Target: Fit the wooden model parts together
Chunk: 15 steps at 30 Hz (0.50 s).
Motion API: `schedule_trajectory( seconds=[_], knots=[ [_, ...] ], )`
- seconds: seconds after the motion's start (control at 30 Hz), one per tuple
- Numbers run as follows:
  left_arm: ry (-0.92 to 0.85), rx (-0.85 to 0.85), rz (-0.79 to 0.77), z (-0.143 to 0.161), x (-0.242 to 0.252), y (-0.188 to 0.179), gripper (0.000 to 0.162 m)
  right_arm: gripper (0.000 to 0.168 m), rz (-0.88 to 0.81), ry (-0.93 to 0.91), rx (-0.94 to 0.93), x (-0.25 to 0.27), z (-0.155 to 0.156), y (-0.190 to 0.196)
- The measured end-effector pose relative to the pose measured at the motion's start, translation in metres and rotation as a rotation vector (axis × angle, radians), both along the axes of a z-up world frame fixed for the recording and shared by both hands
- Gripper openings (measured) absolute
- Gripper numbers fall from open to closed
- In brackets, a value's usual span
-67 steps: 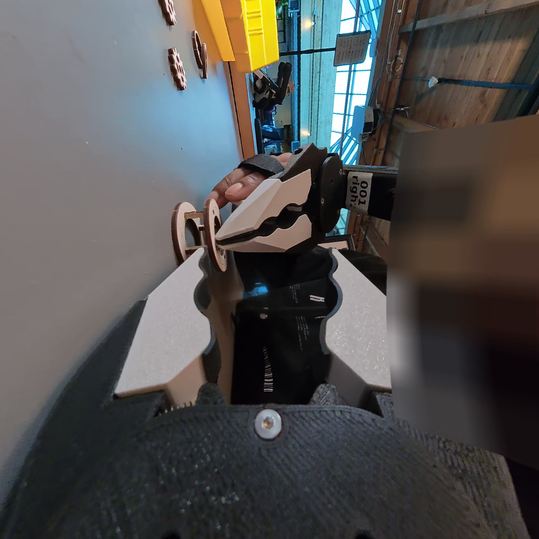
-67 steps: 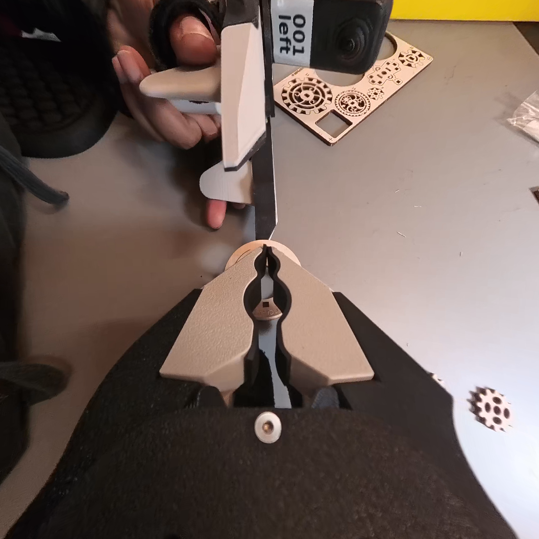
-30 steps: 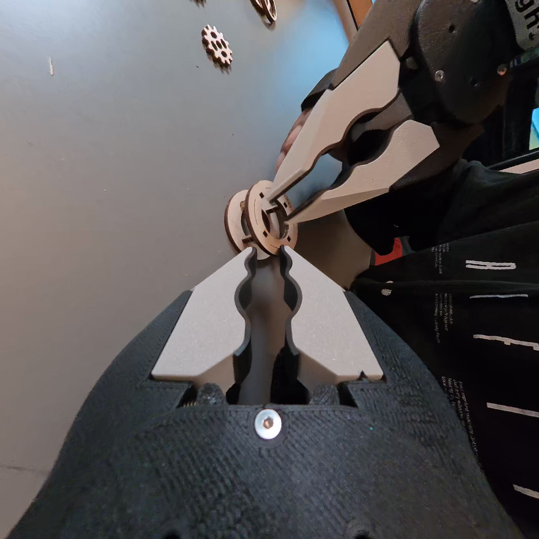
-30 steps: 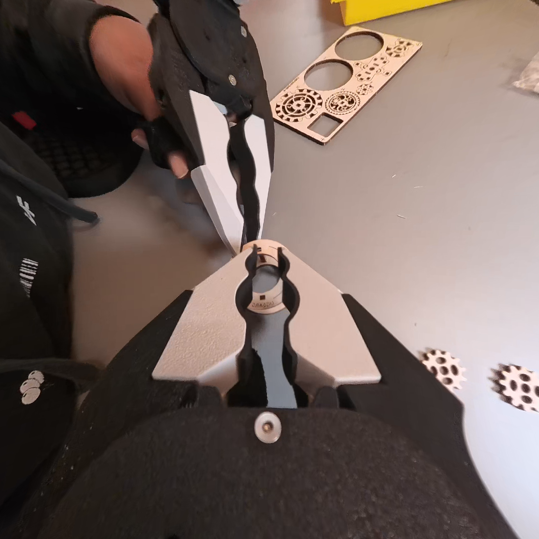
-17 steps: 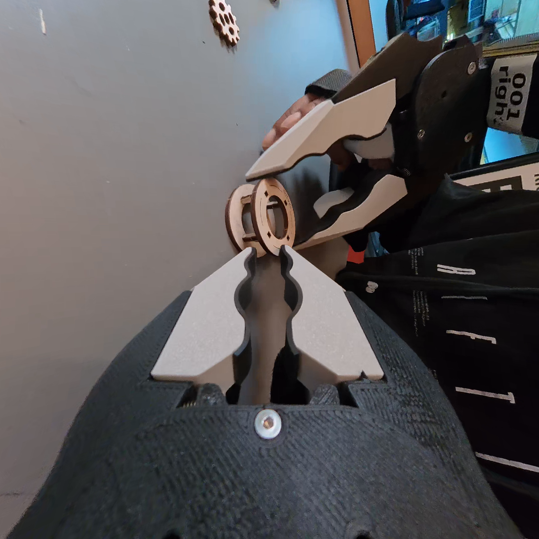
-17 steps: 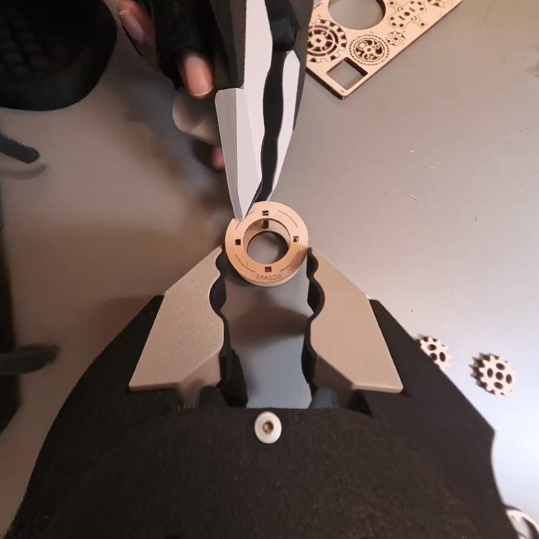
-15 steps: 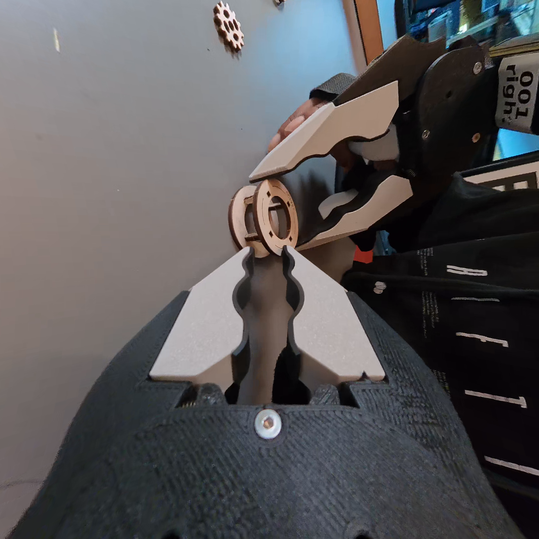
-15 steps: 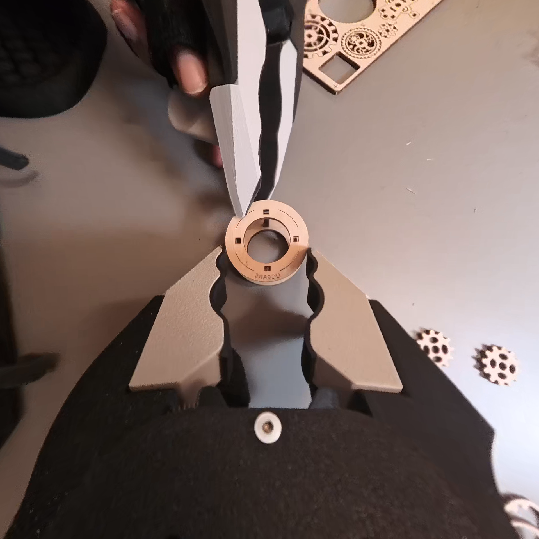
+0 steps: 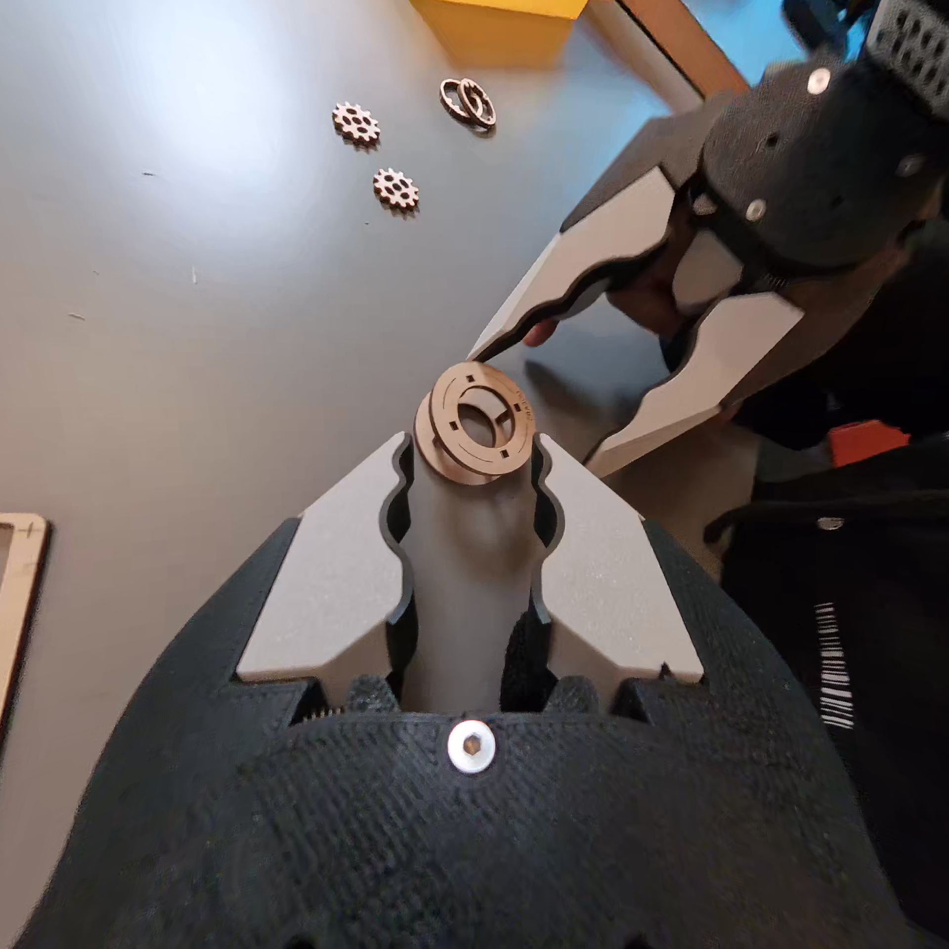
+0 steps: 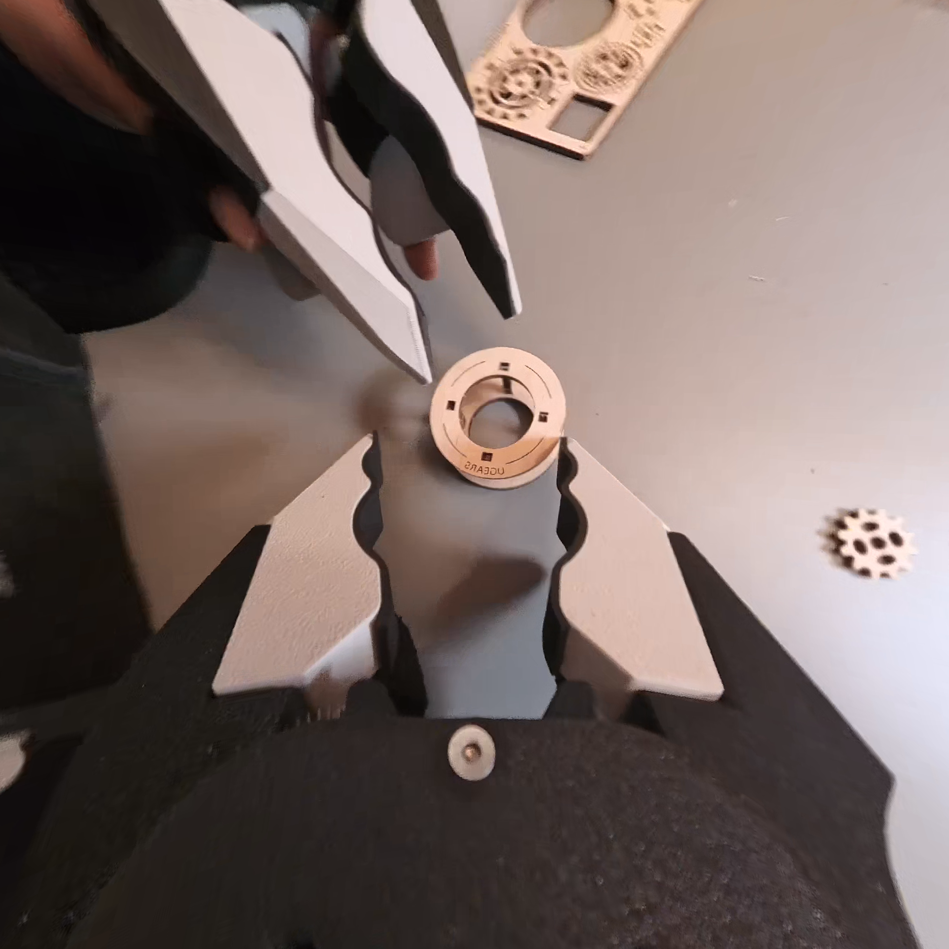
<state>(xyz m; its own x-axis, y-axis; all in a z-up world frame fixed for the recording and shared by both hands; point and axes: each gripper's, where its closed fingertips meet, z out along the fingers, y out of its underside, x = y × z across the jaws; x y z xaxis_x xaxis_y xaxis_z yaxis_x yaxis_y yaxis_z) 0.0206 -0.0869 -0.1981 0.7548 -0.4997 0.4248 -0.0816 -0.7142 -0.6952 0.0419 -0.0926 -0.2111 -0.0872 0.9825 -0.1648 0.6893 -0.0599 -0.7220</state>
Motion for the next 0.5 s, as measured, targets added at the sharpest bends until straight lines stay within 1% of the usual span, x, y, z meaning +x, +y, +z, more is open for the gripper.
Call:
schedule_trajectory(
  seconds=[0.07,0.1,0.2,0.27,0.33,0.4,0.5],
  knots=[
    [0.041,-0.001,-0.008,-0.005,0.0,-0.008,0.05,0.07,0.092,0.004,-0.014,0.006,0.001,0.001],
    [0.054,-0.019,-0.024,-0.009,0.002,-0.013,0.055,0.07,0.133,-0.001,-0.023,0.007,0.0,0.002],
    [0.11,-0.005,-0.065,-0.019,0.007,-0.017,0.061,0.071,0.215,-0.029,-0.059,0.005,0.0,0.004],
    [0.179,0.034,-0.099,-0.023,0.01,-0.016,0.064,0.071,0.243,-0.075,-0.065,0.005,-0.005,0.004],
    [0.268,0.07,-0.123,-0.028,0.009,-0.013,0.064,0.07,0.268,-0.116,-0.069,0.008,-0.01,-0.001],
    [0.338,0.103,-0.148,-0.032,0.006,-0.009,0.063,0.068,0.263,-0.112,-0.072,0.009,-0.01,-0.007],
    [0.357,0.113,-0.171,-0.032,-0.003,-0.006,0.062,0.068,0.231,-0.102,-0.081,0.013,-0.009,-0.015]
  ],
)
